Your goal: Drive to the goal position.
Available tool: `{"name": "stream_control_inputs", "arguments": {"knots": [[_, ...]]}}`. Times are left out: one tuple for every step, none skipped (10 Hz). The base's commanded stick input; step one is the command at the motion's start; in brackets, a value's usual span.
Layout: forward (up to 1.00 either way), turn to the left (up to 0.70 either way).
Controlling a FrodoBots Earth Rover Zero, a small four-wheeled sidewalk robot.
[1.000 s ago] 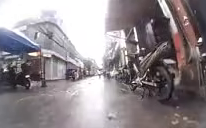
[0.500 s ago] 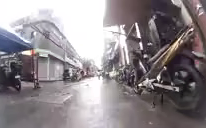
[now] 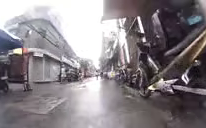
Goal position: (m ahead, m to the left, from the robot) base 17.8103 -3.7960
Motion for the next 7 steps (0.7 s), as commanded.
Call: {"name": "stream_control_inputs", "arguments": {"knots": [[0.99, 0.0], [0.99, 0.0], [0.99, 0.0], [0.99, 0.0], [0.99, 0.0], [0.99, 0.0], [0.99, 0.0]]}}
